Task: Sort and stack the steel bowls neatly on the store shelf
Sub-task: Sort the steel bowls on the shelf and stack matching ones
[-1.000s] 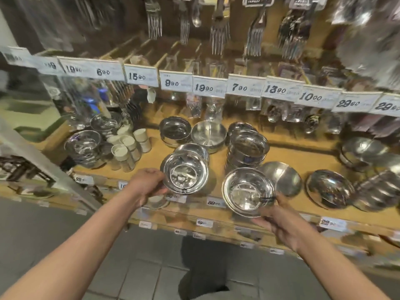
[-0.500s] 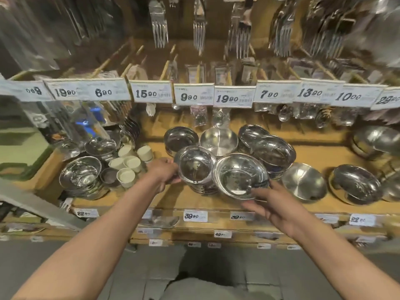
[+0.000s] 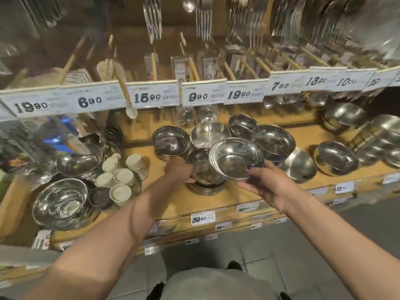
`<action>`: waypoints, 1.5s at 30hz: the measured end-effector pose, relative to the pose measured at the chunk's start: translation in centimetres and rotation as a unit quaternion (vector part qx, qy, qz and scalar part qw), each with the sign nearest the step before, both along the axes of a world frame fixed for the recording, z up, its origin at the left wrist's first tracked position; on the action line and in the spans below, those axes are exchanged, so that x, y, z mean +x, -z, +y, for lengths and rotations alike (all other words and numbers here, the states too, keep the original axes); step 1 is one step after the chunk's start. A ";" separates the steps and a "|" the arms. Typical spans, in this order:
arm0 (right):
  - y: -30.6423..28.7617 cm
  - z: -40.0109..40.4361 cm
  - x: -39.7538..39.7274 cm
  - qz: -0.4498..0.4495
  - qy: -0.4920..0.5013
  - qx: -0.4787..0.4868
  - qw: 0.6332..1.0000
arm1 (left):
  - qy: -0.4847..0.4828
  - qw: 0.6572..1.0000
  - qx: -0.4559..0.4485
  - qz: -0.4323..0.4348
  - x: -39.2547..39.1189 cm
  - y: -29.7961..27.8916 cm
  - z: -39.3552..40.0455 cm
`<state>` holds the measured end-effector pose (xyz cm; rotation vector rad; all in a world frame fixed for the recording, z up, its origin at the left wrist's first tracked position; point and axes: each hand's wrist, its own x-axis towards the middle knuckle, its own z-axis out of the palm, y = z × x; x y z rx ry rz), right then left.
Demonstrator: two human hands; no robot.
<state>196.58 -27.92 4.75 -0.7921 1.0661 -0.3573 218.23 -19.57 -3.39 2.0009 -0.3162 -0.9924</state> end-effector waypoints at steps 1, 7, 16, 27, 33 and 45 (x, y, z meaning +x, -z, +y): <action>0.1 0.1 0.2 -0.003 0.002 0.000 1.000 | -0.006 1.000 -0.002 0.005 0.0 0.1 0.0; 0.1 0.3 1.1 -0.022 0.006 -0.001 1.000 | -0.004 1.000 0.013 0.021 0.0 1.1 -0.2; 0.6 -1.1 2.4 -0.034 0.018 -0.002 0.999 | -0.027 0.999 0.044 -0.004 -1.0 1.3 0.1; 1.3 -1.2 1.9 -0.030 0.003 0.007 1.000 | -0.040 0.999 -0.020 0.016 -1.5 1.3 0.5; 1.4 -1.0 1.5 -0.035 -0.002 0.004 0.999 | -0.042 0.999 -0.014 0.016 -1.5 1.0 0.6; 2.1 0.2 1.1 -0.023 -0.003 -0.004 1.000 | 0.004 0.997 0.031 -0.073 -1.5 -0.5 1.5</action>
